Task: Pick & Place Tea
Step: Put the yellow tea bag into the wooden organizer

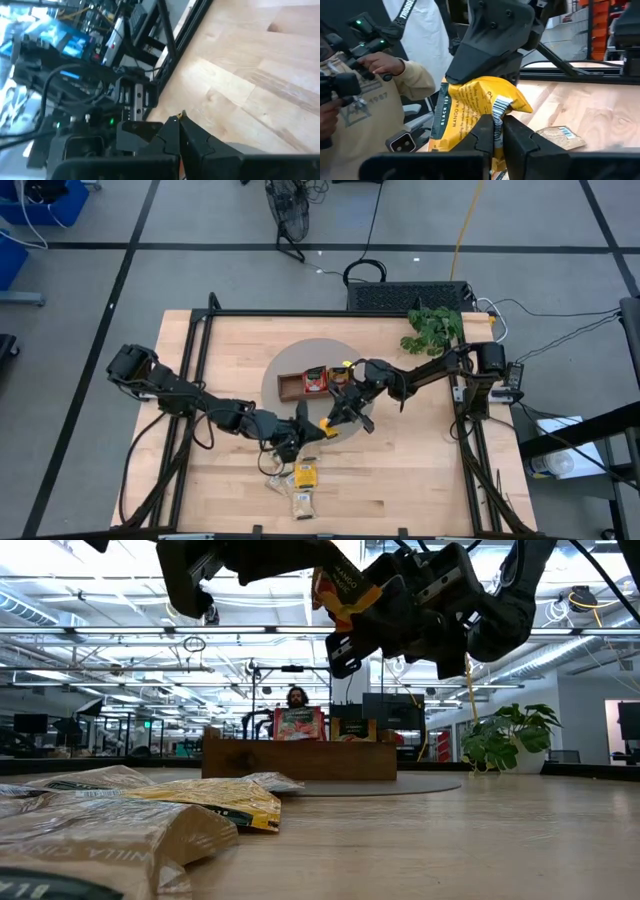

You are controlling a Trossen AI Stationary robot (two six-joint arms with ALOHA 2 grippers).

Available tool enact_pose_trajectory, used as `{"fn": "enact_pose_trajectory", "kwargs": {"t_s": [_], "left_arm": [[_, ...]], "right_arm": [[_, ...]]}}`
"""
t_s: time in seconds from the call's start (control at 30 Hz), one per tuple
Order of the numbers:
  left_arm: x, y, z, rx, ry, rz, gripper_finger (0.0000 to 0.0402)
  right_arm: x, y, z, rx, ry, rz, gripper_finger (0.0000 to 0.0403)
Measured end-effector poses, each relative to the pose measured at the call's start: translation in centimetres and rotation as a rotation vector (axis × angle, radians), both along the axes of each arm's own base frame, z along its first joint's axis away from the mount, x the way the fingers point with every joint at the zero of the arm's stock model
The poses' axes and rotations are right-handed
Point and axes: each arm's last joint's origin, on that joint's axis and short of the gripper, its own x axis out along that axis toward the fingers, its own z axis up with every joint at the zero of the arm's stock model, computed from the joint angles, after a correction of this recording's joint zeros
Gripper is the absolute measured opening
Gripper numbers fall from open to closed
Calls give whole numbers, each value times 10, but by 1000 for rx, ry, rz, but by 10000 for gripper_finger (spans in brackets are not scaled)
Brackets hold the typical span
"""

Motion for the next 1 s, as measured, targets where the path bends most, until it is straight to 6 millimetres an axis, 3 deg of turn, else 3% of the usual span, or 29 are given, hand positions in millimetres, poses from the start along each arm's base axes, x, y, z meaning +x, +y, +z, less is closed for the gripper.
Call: {"fn": "enact_pose_trajectory", "kwargs": {"t_s": [0.23,0.37,0.5,0.6,0.8,1.0], "left_arm": [[-19,-9,26,-97,-71,123,2],[-41,-17,60,-315,-205,202,2],[-62,-2,75,-538,-256,368,1],[-72,13,73,-648,-285,404,1],[-75,39,48,-706,-337,490,1],[-77,56,29,-692,-342,552,0]], "right_arm": [[1,-1,1,-22,-11,-46,47],[2,-4,-9,-45,42,-156,53],[4,-5,-4,-173,-45,-277,51],[6,-3,-8,-302,-63,-409,48],[8,16,-5,-584,-155,-624,69],[7,16,12,-498,-201,-826,133]]}}
